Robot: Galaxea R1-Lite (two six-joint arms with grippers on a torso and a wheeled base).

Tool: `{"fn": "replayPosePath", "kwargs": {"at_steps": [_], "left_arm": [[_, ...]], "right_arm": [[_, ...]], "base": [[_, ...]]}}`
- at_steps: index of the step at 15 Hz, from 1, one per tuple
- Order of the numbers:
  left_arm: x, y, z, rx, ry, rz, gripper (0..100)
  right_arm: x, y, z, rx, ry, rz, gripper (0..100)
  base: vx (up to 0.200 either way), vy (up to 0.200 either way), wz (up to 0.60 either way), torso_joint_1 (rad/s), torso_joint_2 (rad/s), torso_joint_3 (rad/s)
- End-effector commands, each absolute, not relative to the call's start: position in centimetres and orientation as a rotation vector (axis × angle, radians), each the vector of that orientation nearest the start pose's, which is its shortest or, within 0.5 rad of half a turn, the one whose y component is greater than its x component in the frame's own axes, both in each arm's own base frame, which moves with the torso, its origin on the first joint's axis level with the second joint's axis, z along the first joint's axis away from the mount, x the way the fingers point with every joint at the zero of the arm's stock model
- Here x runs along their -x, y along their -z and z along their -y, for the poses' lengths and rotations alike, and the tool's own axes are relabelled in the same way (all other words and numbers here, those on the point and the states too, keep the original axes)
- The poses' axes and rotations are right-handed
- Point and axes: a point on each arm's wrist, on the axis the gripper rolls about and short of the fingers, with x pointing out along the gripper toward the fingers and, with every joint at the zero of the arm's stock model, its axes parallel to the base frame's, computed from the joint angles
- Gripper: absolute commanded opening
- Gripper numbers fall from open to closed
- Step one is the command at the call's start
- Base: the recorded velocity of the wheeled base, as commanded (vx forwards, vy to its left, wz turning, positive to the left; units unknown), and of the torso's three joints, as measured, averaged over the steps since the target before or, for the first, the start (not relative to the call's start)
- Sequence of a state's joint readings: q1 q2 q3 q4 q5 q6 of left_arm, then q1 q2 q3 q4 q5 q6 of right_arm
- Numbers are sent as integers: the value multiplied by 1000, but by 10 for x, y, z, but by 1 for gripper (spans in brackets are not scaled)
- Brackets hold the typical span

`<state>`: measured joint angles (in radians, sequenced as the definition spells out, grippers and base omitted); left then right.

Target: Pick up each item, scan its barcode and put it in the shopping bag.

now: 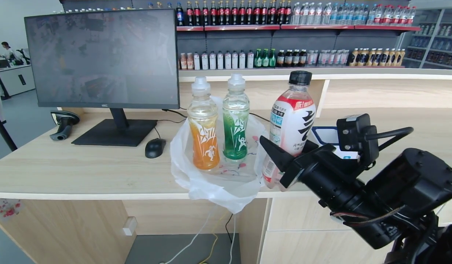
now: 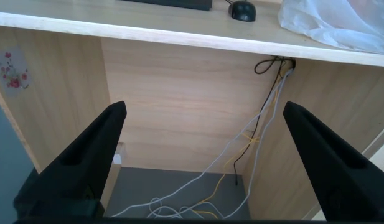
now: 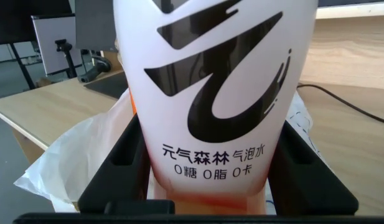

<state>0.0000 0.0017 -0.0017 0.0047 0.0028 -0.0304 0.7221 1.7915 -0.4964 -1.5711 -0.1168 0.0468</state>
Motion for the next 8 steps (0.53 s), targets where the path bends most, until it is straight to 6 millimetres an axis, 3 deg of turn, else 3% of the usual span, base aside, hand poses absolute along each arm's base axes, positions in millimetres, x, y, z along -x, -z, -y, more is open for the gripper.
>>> {"fn": "replayPosePath", "kwargs": {"at_steps": [1,4,8], "left_arm": [[23,-75,0,31,-3,-5,100],[23,-75,0,31,-3,-5,100],[23,-75,0,31,-3,-5,100]], "right_arm": [[-207,-180,-179,-168,-608,260,0],[-204,-180,-176,-167,-608,257,0],[-207,-182,-178,-171,-607,268,0]], "base": [[0,0,0,0,0,0],[0,0,600,-2,-4,5],[0,0,0,0,0,0]]}}
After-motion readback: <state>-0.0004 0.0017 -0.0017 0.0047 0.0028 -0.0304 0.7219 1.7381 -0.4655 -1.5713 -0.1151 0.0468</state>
